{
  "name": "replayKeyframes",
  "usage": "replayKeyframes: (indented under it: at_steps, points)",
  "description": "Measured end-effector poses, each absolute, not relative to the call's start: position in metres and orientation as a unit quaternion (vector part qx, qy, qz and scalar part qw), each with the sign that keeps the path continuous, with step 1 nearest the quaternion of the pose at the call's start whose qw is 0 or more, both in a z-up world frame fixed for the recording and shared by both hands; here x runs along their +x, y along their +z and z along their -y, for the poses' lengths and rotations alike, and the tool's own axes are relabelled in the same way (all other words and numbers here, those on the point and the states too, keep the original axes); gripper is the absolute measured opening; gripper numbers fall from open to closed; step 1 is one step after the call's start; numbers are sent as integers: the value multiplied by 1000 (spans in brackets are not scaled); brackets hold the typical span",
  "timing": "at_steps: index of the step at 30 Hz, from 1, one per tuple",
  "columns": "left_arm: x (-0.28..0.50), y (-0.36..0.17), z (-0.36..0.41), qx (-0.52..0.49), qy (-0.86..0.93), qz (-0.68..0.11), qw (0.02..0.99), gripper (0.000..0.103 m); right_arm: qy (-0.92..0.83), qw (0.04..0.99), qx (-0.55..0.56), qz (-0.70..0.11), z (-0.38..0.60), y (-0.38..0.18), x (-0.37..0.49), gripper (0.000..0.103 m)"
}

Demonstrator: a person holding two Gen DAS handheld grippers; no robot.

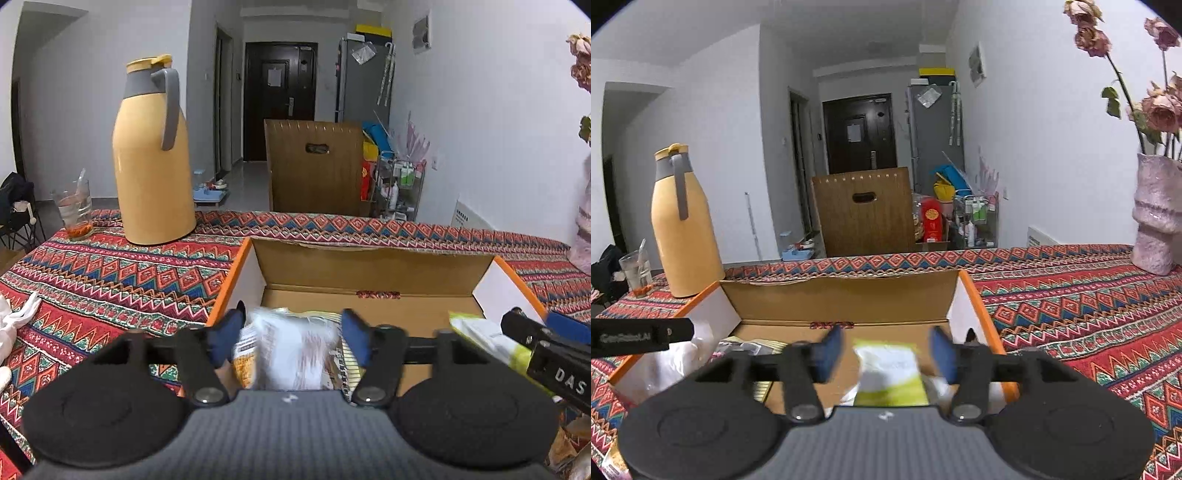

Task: Organize snacks
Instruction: 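Open both grippers over the box to drop the green bar and white packet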

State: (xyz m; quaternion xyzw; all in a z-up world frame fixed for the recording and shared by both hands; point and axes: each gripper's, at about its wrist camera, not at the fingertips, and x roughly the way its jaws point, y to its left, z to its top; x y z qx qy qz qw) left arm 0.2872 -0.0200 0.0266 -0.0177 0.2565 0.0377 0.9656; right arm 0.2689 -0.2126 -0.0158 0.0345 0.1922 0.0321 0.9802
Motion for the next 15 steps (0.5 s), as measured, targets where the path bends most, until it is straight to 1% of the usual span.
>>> replayKeyframes:
  at_steps: [1, 2, 3, 4, 5, 15]
  points:
    - [287, 27, 19, -18, 40, -256, 966, 72, 28, 981, 36, -189, 214, -15, 268, 86]
    - [287, 28, 19, -21, 41, -256, 966, 81, 25, 981, 37, -187, 214, -15, 267, 91]
    - [286, 28, 18, -24, 43, -254, 966, 91, 23, 981, 39, -186, 216, -14, 266, 99]
    - [285, 29, 18, -26, 46, -250, 967, 95, 23, 981, 41, -187, 216, -14, 266, 103]
    - [284, 30, 18, -26, 51, -245, 968, 103, 23, 981, 44, -188, 217, -14, 266, 103]
    - [282, 33, 17, -31, 51, -243, 968, 103, 19, 980, 51, -191, 221, -11, 261, 103]
